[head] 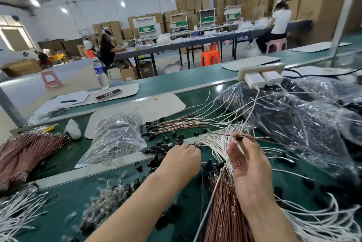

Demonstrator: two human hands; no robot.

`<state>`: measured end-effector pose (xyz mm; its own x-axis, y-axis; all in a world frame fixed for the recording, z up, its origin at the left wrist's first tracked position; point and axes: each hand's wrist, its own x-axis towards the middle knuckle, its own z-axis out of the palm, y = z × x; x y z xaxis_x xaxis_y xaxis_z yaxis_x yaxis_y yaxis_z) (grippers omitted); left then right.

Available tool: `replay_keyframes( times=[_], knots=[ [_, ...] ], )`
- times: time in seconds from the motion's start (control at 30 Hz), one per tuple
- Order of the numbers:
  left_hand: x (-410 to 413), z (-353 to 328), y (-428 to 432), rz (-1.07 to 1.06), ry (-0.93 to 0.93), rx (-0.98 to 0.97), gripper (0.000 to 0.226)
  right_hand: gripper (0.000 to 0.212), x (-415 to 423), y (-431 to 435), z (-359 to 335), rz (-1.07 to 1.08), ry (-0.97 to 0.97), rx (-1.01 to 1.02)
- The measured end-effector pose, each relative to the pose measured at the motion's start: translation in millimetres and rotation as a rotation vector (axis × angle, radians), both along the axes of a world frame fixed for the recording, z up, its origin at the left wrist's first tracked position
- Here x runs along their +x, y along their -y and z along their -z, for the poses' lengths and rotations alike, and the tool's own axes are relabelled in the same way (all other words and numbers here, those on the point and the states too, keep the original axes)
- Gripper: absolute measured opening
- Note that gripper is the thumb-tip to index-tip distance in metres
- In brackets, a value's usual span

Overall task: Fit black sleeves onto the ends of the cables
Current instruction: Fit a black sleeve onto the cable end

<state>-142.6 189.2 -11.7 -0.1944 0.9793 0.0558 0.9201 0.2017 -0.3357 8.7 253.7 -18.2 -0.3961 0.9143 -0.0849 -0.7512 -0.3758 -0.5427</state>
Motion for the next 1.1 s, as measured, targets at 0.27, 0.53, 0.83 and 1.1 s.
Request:
replay_keyframes(
  times=[0.27, 0.53, 0.83, 1.1],
  knots=[
    [-36, -92, 32, -0.021, 0.004, 0.31, 0.021, 0.043, -1, 1, 4, -0.09, 0.042, 0.075],
    [-139, -132, 165, -0.368, -0.142, 0.371, 0.02, 0.032, -6, 8, 5, -0.157, 0.113, 0.166],
    [-126, -43, 230, -0.582, 0.119, 0.289, 0.037, 0.018, -11, 15, 2, -0.193, 0.156, 0.232],
    [-16, 24, 137, -0.39, 0.361, 0.386, 0.033, 0.018, -15, 28, 1, -0.268, 0.109, 0.205]
  ],
)
